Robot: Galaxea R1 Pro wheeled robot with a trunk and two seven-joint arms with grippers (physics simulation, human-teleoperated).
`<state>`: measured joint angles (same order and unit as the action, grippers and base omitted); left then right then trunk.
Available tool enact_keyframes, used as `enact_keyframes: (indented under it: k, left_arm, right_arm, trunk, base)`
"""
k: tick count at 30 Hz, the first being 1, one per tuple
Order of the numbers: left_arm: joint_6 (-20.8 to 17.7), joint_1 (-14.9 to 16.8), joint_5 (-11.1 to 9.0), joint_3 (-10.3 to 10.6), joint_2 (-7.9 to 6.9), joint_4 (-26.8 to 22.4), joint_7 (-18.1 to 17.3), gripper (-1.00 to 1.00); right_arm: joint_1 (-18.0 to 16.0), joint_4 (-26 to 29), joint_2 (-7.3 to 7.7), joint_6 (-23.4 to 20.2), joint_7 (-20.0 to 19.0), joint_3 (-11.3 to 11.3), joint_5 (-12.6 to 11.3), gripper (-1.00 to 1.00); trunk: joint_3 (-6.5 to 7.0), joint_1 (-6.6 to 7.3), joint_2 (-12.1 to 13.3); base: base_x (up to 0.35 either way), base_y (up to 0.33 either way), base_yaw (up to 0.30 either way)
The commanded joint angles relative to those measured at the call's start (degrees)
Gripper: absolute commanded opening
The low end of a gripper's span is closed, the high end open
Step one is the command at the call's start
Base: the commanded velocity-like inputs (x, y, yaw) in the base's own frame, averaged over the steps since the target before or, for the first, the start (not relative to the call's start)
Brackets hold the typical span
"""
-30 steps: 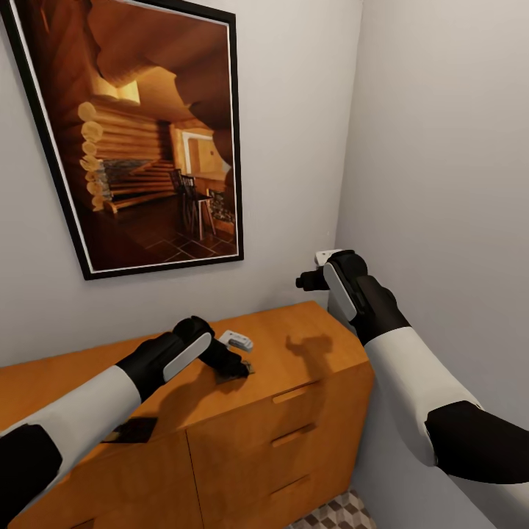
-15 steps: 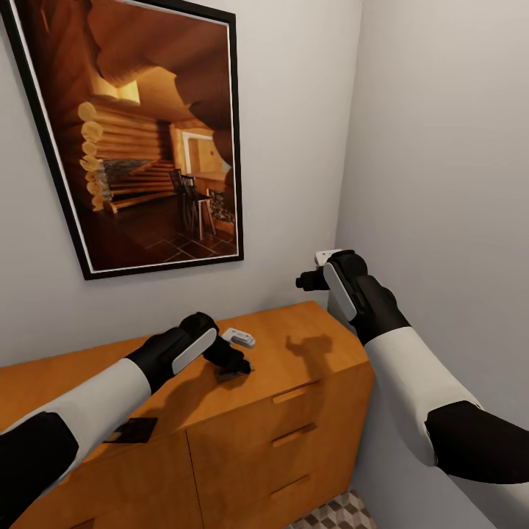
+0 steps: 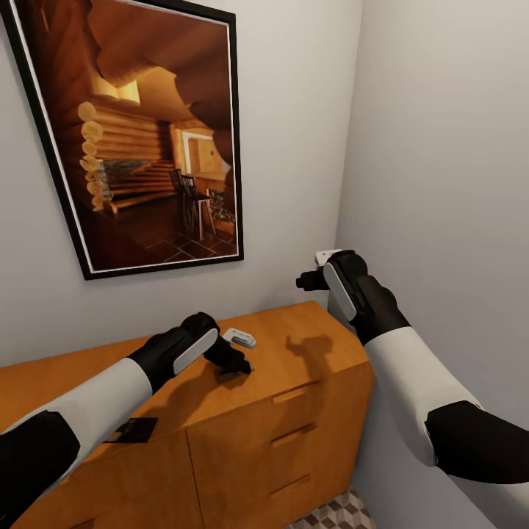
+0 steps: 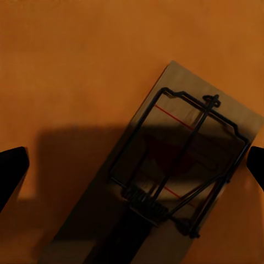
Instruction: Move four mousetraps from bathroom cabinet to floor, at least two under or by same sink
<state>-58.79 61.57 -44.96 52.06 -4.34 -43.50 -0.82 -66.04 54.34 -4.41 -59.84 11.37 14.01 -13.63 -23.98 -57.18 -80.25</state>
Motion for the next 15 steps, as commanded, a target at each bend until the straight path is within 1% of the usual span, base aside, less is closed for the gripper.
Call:
enact_keyframes:
  k: [1, 8, 15]
  left_arm:
    - [-0.1, -4.8, -1.5, 0.4, -0.06, -0.1, -0.1, 1.0]
    - [-0.1, -4.8, -1.5, 1.8, -0.05, -0.1, -0.1, 1.0]
    - [-0.1, -4.8, -1.6, 2.2, -0.05, -0.1, -0.1, 1.0]
  right_arm:
    - [-0.1, 0.0, 0.01, -0.2, 0.6, 0.1, -0.6, 1.0]
    - [-0.1, 0.0, 0.01, -0.2, 0.6, 0.1, -0.6, 1.0]
    - [-0.1, 0.0, 0.01, -0.2, 0.5, 0.1, -0.7, 1.0]
  trunk:
    - [-0.09, -0.01, 0.0]
    - [-0.09, -0.01, 0.0]
    - [-0.09, -0.01, 0.0]
  base:
    - [0.0, 0.0, 0.0]
    - [0.0, 0.0, 0.0]
    - [0.0, 0.0, 0.0]
